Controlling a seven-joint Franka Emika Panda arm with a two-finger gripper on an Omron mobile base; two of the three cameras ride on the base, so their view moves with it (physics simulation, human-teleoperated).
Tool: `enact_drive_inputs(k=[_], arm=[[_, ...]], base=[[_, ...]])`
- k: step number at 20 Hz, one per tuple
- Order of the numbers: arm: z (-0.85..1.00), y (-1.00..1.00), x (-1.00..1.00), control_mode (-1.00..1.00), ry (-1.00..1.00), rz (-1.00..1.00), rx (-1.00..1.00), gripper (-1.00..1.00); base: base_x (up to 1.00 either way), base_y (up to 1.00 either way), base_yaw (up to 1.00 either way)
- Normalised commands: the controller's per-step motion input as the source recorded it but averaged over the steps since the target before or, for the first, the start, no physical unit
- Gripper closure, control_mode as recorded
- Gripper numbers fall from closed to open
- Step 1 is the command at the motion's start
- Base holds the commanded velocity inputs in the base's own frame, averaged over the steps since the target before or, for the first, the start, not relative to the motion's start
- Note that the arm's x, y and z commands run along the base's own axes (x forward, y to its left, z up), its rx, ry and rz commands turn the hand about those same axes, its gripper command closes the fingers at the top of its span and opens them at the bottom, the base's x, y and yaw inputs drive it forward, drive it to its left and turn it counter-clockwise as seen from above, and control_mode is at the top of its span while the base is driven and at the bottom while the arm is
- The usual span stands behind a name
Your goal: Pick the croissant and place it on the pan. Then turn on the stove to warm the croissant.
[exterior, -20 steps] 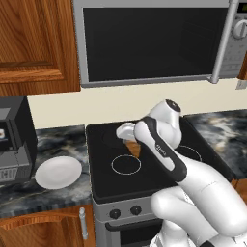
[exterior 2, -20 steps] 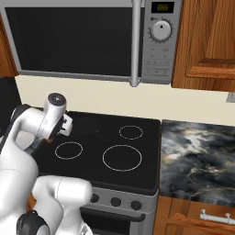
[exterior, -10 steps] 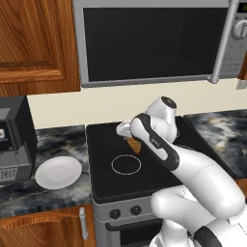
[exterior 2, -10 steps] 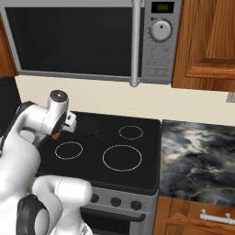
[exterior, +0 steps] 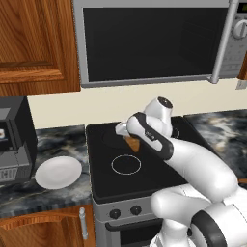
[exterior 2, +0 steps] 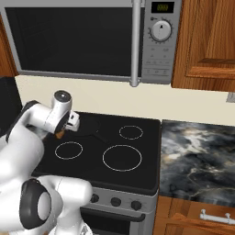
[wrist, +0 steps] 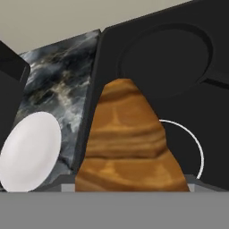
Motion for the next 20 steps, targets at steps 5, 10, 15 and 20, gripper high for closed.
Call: enact_drive_inputs(k=[5,10,15,20], arm=[[-0.28,0.0,0.17,-1.0,-0.04,0.0,0.0,1.0],[-0.24,0.0,0.19,-1.0,-0.03,0.0,0.0,1.0],[-0.08,0.0,0.23,-1.0,0.0,0.0,0.0,1.0],[-0.08,0.0,0.28,-1.0,0.0,0.0,0.0,1.0]], base=[[0.0,0.0,0.0],[0.0,0.0,0.0],[0.0,0.0,0.0],[0.0,0.0,0.0]])
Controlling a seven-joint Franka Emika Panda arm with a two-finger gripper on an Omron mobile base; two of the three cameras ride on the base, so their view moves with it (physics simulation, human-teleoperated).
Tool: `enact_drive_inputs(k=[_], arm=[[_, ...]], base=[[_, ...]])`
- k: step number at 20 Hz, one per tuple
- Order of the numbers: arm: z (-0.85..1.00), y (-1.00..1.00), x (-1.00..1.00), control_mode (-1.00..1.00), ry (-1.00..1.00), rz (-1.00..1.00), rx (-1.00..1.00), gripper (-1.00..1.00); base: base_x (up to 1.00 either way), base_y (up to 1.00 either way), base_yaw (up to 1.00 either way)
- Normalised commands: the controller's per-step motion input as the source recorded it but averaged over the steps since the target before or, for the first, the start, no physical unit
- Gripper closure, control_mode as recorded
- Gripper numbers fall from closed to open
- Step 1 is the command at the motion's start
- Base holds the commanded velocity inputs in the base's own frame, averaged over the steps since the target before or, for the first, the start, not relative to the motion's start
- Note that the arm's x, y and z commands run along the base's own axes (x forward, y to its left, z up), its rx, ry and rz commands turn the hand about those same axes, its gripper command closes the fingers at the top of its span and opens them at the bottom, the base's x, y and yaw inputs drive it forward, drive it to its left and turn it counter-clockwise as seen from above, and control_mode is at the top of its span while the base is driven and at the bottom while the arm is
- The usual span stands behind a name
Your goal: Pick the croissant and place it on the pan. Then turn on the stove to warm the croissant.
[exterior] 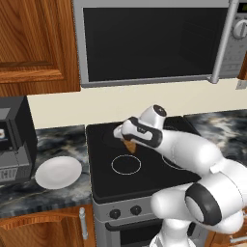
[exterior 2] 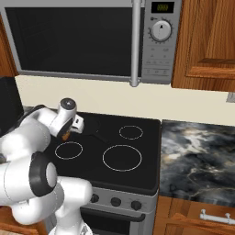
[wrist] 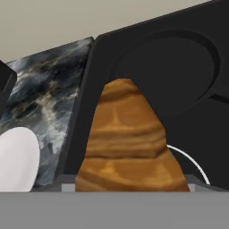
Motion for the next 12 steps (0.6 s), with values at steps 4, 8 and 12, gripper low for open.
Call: enact_drive_inputs(k=[4,8,12], arm=[[-0.06,0.0,0.33,-1.0,0.0,-0.02,0.0,1.0],[-0.05,0.0,0.33,-1.0,0.0,-0.04,0.0,1.0],[-0.08,0.0,0.35,-1.0,0.0,-0.03,0.0,1.0]], base=[[0.0,0.0,0.0],[0.0,0.0,0.0],[0.0,0.0,0.0]])
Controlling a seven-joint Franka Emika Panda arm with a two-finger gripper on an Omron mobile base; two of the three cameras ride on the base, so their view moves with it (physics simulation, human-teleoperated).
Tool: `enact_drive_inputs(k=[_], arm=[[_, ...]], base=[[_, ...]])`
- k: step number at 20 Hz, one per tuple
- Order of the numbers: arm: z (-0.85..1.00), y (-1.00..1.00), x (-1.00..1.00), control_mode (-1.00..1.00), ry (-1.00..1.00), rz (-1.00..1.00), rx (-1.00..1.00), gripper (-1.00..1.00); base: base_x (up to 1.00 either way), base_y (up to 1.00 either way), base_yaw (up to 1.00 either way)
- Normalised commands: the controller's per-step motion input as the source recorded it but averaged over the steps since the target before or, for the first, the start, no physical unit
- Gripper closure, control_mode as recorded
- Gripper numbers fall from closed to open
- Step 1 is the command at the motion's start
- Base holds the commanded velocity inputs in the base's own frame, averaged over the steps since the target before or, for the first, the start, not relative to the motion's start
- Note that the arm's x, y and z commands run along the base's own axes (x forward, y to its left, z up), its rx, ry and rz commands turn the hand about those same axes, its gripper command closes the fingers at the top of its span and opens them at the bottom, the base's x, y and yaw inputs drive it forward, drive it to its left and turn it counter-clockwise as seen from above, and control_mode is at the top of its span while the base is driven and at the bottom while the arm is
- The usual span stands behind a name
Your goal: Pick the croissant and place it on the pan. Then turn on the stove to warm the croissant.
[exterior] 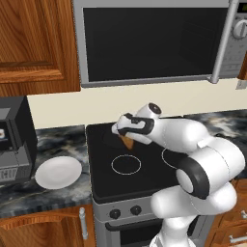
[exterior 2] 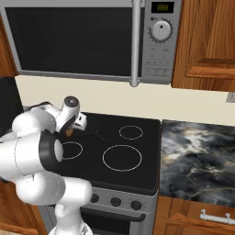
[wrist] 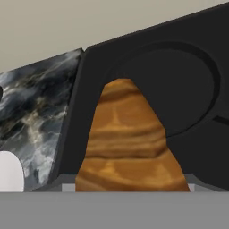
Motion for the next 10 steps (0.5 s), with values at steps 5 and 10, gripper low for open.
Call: enact_drive_inputs(k=[5,10], arm=[[-0.01,0.0,0.28,-1.0,0.03,-0.03,0.0,1.0],[0.0,0.0,0.21,-1.0,0.08,-0.03,0.0,1.0]], base=[[0.0,0.0,0.0],[0.0,0.0,0.0]])
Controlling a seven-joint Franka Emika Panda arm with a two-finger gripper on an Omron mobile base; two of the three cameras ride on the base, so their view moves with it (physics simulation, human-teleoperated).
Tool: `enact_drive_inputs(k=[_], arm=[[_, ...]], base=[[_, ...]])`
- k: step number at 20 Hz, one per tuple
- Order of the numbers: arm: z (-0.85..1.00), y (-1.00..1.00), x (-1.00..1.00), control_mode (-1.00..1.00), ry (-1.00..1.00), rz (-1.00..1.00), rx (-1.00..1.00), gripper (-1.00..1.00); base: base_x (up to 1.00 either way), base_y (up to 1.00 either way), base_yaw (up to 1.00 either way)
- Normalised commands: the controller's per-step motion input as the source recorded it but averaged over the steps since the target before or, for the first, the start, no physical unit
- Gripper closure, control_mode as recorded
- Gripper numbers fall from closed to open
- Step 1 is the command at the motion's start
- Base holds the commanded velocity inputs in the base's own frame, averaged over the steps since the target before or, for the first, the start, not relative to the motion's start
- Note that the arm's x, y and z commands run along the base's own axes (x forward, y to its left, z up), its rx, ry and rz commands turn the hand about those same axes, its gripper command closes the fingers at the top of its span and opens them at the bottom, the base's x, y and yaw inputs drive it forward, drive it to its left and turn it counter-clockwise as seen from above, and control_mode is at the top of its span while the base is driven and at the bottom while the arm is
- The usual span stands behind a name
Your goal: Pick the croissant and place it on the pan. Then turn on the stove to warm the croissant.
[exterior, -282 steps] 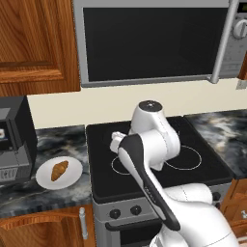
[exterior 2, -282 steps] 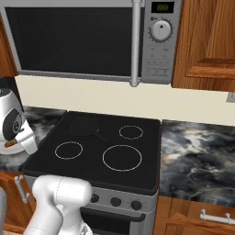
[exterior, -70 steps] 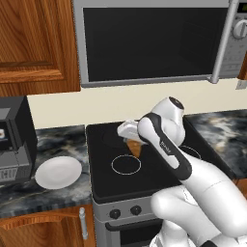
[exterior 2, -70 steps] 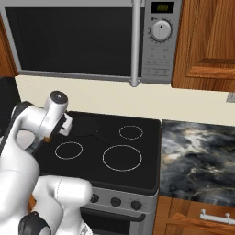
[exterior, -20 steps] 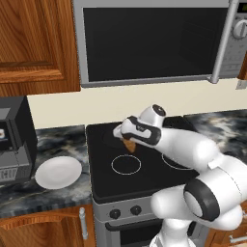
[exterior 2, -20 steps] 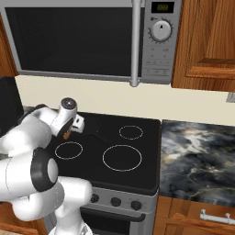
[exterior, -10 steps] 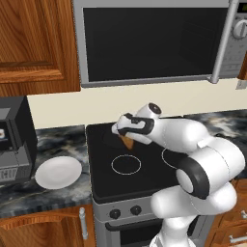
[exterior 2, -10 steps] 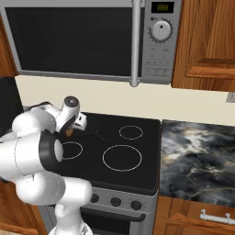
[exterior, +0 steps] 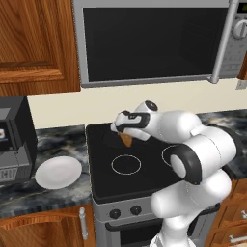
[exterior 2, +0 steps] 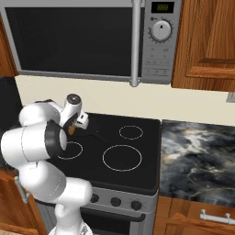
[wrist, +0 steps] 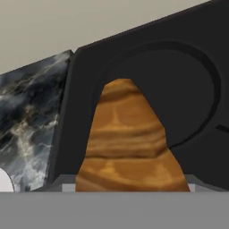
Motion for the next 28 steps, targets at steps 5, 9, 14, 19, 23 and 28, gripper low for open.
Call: enact_drive_inputs(k=[5,9,14,19,23,28], arm=[[-0.07,0.0,0.17,-1.0,0.09,-0.01,0.0,1.0],[-0.11,0.0,0.16,-1.0,0.07,0.0,0.0,1.0],[-0.13,0.0,0.13,-1.0,0.01,0.0,0.0,1.0],[-0.1,0.0,0.13,-1.0,0.0,0.0,0.0,1.0],[-0.13,0.0,0.14,-1.0,0.0,0.0,0.0,1.0],[-0.16,0.0,0.19,-1.0,0.0,0.0,0.0,1.0]], base=[[0.0,0.0,0.0],[0.0,0.0,0.0],[0.0,0.0,0.0],[0.0,0.0,0.0],[0.0,0.0,0.0],[0.0,0.0,0.0]])
